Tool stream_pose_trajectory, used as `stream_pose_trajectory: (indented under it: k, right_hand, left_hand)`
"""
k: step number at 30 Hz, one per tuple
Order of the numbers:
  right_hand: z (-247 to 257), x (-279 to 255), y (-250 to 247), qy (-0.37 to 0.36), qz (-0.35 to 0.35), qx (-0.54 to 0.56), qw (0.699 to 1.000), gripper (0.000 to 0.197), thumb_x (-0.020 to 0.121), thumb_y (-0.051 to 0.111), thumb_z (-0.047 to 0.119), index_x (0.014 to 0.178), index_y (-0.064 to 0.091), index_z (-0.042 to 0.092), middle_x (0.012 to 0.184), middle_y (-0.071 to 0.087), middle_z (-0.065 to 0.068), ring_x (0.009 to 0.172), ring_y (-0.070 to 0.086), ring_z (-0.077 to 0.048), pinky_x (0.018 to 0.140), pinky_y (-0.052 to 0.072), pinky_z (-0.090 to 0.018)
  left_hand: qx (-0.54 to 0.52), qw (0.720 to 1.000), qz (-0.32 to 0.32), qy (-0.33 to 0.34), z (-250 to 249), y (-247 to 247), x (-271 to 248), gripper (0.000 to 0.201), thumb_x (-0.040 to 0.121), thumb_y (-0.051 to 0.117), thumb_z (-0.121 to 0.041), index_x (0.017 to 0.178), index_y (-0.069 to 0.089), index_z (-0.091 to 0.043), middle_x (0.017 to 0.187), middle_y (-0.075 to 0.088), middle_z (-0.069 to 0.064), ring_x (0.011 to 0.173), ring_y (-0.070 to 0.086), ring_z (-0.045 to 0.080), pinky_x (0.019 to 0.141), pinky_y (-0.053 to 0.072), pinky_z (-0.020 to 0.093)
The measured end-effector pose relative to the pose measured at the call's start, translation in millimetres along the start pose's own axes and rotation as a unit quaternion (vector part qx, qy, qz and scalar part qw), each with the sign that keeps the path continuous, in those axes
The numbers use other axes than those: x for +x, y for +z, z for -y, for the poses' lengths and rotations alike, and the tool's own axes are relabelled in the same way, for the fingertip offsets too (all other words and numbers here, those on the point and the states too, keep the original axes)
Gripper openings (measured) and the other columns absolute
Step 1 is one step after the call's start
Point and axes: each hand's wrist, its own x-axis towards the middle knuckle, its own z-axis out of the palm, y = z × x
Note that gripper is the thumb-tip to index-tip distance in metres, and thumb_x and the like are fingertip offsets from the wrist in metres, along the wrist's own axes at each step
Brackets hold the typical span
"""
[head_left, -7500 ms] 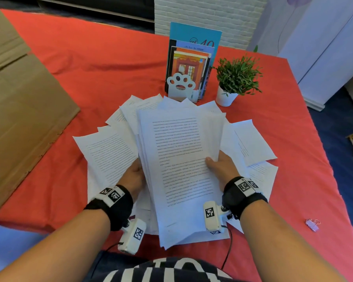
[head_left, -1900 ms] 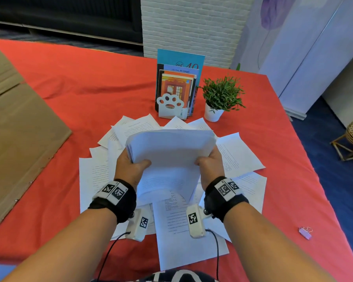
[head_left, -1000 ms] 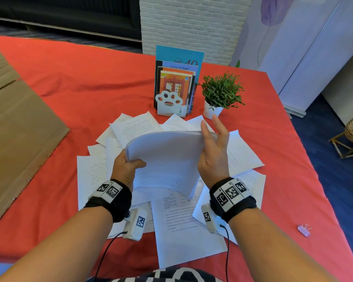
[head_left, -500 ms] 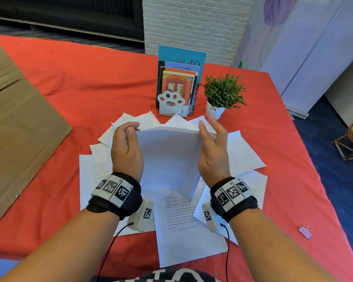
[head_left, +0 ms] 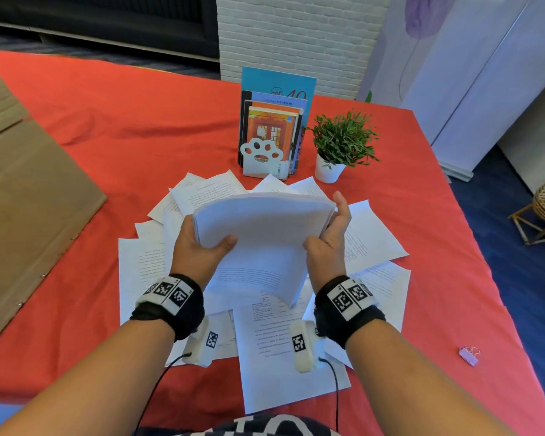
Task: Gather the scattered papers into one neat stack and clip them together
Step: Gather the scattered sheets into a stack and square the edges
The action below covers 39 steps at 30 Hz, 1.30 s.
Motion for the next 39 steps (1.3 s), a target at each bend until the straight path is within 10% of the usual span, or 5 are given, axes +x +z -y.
stream_pose_trajectory:
  k: [6,17,23,34,39]
  right_hand:
    - [2,-3,8,0.069,-0.025,0.027,0.997,0.058,0.073,0.035,-0.013,0.119,0.039,0.021,0.095,0.052,0.004,0.085,0.052,-0.010,0.066,0.045,-0.026]
    - [-7,-2,-9,0.062,0.146,-0.200,0.967,0.023,0.097,0.042,0.015,0.120,0.043,0.019,0.104,0.060,0.001,0.090,0.058,-0.014,0.077,0.048,-0.031]
    - [-8,1,-29,0.123,0.119,-0.177,0.969,0.011,0.096,0.044,0.017,0.106,0.049,0.021,0.089,0.057,0.006,0.077,0.059,-0.013,0.049,0.054,-0.026]
    - [-10,-3,-50,0.184,0.101,0.113,0.971,0.023,0.095,0.054,0.018,0.115,0.060,0.008,0.105,0.068,-0.011,0.092,0.068,-0.024,0.074,0.060,-0.037]
    - [-33,4,-67,0.196,-0.037,0.065,0.978,0.014,0.088,0.058,0.018,0.101,0.063,0.021,0.113,0.068,-0.014,0.106,0.065,-0.031,0.091,0.053,-0.053]
  left_hand:
    - [0.002,0.999,-0.004,-0.049,9,7,-2,0.035,0.081,0.070,-0.009,0.114,0.059,-0.015,0.098,0.067,-0.006,0.092,0.064,0.010,0.087,0.049,0.034]
    - [-0.035,0.988,-0.150,0.000,-17,7,25,0.023,0.088,0.059,-0.012,0.109,0.055,-0.018,0.103,0.063,0.003,0.090,0.060,0.020,0.070,0.046,0.019]
    - [-0.090,0.991,-0.072,-0.071,-2,19,24,0.041,0.086,0.065,-0.016,0.125,0.053,-0.011,0.119,0.065,0.006,0.106,0.064,0.025,0.093,0.051,0.038]
    - [-0.046,0.980,-0.152,-0.120,-1,44,11,0.048,0.088,0.060,-0.017,0.134,0.044,-0.016,0.116,0.056,-0.003,0.105,0.054,0.017,0.096,0.044,0.031]
    - [-0.187,0.963,0.052,-0.188,-4,84,-3,0.049,0.094,0.048,-0.039,0.141,0.036,-0.028,0.132,0.057,-0.003,0.116,0.058,0.021,0.096,0.048,0.043]
